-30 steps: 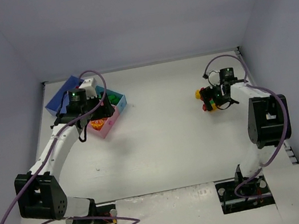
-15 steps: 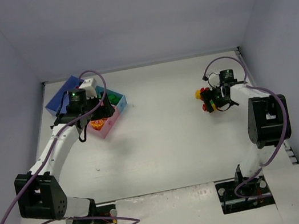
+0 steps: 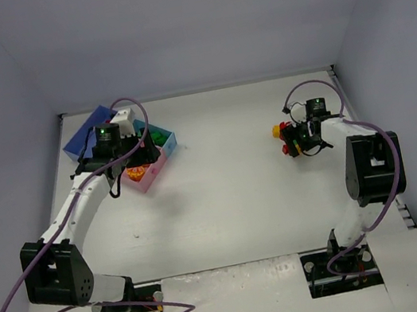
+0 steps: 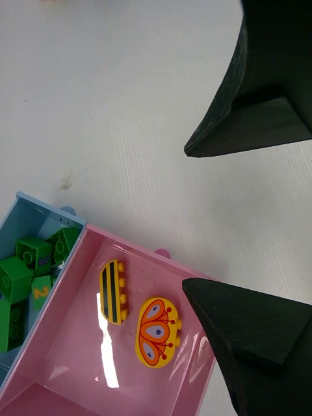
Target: Sort the legos into containers by color
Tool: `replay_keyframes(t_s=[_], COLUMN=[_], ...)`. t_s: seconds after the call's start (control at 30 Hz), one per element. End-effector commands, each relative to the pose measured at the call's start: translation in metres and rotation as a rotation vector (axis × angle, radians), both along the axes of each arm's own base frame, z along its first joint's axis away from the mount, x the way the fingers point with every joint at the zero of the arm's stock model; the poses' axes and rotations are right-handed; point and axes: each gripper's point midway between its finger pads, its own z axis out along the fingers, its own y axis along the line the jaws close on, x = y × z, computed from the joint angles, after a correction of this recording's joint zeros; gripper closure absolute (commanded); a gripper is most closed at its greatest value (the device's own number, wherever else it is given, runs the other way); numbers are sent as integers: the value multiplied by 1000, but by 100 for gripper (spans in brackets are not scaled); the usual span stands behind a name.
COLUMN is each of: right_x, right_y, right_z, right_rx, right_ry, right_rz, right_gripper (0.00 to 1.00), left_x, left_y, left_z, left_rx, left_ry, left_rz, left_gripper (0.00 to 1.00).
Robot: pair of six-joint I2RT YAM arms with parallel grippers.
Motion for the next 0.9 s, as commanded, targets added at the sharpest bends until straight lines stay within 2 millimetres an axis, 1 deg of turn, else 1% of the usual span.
replay_keyframes(t_s=[0.0,0.03,0.13,0.17,0.2,0.23,0.3,0.33,0.37,0.4,0.47,0.5,0.53,0.57,0.6,0.63,0.67,0.7,0.77,0.8,0.83,0.87], right_x=[12,12,13,16,16,18,22,25,29,31,35,34,35,36,33,31,31,23,16,10,0,-4], right_y=[2,3,4,6,6,8,19,24,28,48,65,84,92,103,113,132,143,163,185,195,213,222], right_z=[9,9,8,14,15,21,30,41,51,63,81,88,104,115,123,145,157,174,191,206,215,224], right_rx=[7,10,11,14,14,15,14,11,11,11,8,14,21,41,60,92,119,151,176,192,217,234], right_ry=[-47,-45,-44,-60,-60,-78,-102,-132,-161,-195,-246,-270,-310,-346,-369,-437,-478,-520,-568,-605,-620,-647], right_rz=[4,5,8,13,13,19,42,52,61,107,142,184,201,211,230,269,284,337,389,417,470,491], right_gripper=[31,33,42,57,57,69,82,93,97,100,100,100,100,100,100,100,100,100,100,100,100,100], left_x=[10,10,10,11,11,11,11,12,12,13,12,8,7,5,-2,-3,-8,-13,-20,-25,-27,-31], left_y=[0,-1,-1,0,0,0,0,-2,-5,-7,-14,-22,-26,-31,-38,-42,-47,-55,-64,-70,-73,-76], left_z=[25,25,24,25,25,25,25,27,30,36,45,52,62,70,78,88,97,109,120,132,138,144], left_rx=[-19,-19,-20,-20,-19,-20,-25,-34,-51,-69,-109,-159,-187,-231,-269,-297,-342,-386,-448,-507,-535,-580], left_ry=[-78,-78,-77,-79,-80,-82,-79,-85,-86,-97,-108,-104,-111,-98,-90,-96,-89,-93,-85,-84,-83,-70], left_rz=[-6,-8,-5,-3,-4,-3,-3,-3,-13,-14,-25,-46,-58,-54,-92,-105,-110,-150,-184,-207,-218,-215], left_gripper=[31,31,31,31,31,31,31,31,31,31,31,31,31,28,24,21,19,19,19,18,17,16])
